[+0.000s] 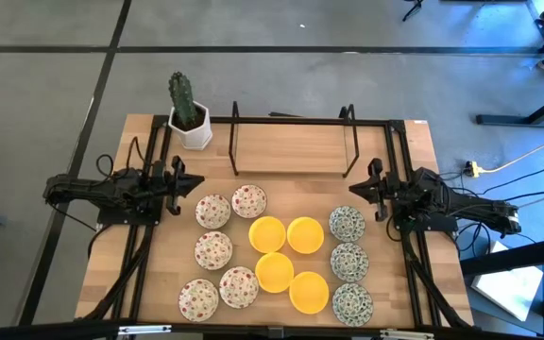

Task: Pick & Place Mini bowls
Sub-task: Put the white red patterned bowl on the shelf

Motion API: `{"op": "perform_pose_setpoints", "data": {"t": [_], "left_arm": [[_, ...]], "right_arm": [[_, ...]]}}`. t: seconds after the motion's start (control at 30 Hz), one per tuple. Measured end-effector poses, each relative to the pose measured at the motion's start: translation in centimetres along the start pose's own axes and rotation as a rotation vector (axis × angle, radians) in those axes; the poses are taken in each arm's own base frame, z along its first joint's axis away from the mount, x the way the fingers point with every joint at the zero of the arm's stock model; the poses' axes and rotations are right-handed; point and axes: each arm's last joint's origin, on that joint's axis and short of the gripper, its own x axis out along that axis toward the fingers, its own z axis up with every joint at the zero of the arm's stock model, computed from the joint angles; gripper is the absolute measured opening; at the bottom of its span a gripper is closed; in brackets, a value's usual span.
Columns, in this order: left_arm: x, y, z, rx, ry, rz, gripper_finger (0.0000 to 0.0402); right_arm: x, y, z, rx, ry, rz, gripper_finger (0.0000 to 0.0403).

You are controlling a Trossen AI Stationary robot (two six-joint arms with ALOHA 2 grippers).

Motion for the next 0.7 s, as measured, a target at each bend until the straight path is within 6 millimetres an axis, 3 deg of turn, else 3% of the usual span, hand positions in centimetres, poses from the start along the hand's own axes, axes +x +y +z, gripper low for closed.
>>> {"op": "perform_pose_setpoints", "data": {"t": [0.17,0.4,0.7], "left_arm": [[0.1,-0.5,1.8,0.115,-0.061,-0.023,0.0004],[1.6,-1.1,3.8,0.245,0.138,0.108,0.0006],[4.1,-1.8,5.4,0.202,0.673,0.406,0.0060]], "right_arm": [[0.0,0.0,0.2,-0.026,-0.024,0.001,0.0029],[0.0,0.0,0.3,-0.029,-0.032,0.002,0.0029],[0.0,0.0,0.3,-0.029,-0.030,0.002,0.0029]]}}
